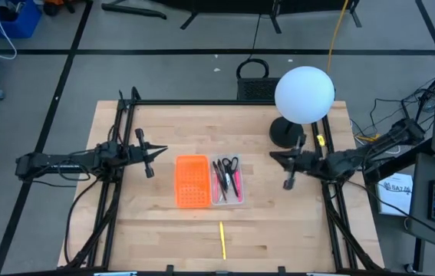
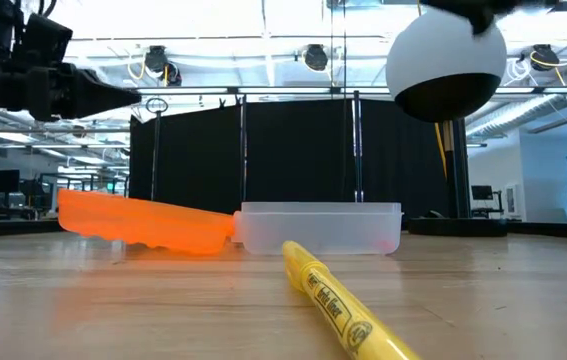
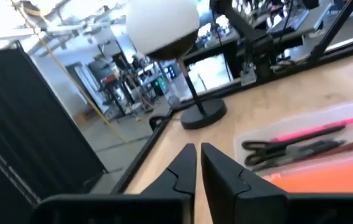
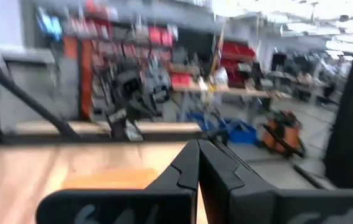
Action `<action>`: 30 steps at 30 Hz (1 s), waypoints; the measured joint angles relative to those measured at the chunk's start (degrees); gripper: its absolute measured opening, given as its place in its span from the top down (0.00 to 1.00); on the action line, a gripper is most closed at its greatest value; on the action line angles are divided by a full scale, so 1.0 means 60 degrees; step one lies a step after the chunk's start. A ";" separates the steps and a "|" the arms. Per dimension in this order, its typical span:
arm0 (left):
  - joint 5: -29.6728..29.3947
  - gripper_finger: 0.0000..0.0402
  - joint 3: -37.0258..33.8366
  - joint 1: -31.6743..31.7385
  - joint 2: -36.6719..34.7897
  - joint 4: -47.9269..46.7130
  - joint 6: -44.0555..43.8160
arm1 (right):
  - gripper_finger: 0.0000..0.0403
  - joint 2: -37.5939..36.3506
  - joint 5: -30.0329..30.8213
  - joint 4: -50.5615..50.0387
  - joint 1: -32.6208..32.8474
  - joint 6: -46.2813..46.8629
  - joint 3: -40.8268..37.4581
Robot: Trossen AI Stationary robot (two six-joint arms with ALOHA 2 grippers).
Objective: Pick & place school supplies into a supply box
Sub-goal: Put the yellow pen into the supply box
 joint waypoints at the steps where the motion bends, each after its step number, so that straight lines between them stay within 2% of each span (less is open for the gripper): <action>1: -0.0074 0.91 0.0003 0.0002 0.0007 -0.0149 -0.0042 | 1.00 0.0624 0.0362 -0.0591 0.0182 0.0012 0.0792; 4: -0.0434 0.89 0.0003 0.0002 0.0014 -0.0378 -0.0114 | 1.00 0.2670 0.1186 -0.2460 0.0780 0.0259 0.3341; 8: -0.0790 0.88 0.0003 0.0002 0.0009 -0.0400 -0.0597 | 1.00 0.5409 0.1806 -0.4646 0.1488 0.1082 0.6858; 13: -0.0886 0.88 0.0003 0.0000 0.0009 -0.0400 -0.1252 | 1.00 0.8438 0.1943 -0.6113 0.2083 0.2118 1.0828; 17: -0.0880 0.88 0.0003 0.0000 0.0009 -0.0400 -0.1883 | 1.00 1.0379 0.1932 -0.6843 0.2322 0.3453 1.3295; 20: -0.0875 0.88 0.0003 0.0002 0.0009 -0.0400 -0.2208 | 1.00 1.1309 0.1918 -0.7188 0.2328 0.5325 1.4156; 22: -0.0875 0.88 0.0003 0.0002 0.0009 -0.0397 -0.2206 | 1.00 1.1707 0.1723 -0.7333 0.2231 0.6453 1.4264; 27: -0.0875 0.88 0.0003 0.0002 0.0009 -0.0344 -0.2038 | 0.99 1.2377 0.0271 -0.7890 0.1891 0.8584 1.4256; 30: -0.0878 0.88 0.0003 0.0002 0.0009 -0.0128 -0.2031 | 0.94 1.2725 -0.0999 -0.8700 0.1642 0.9978 1.4256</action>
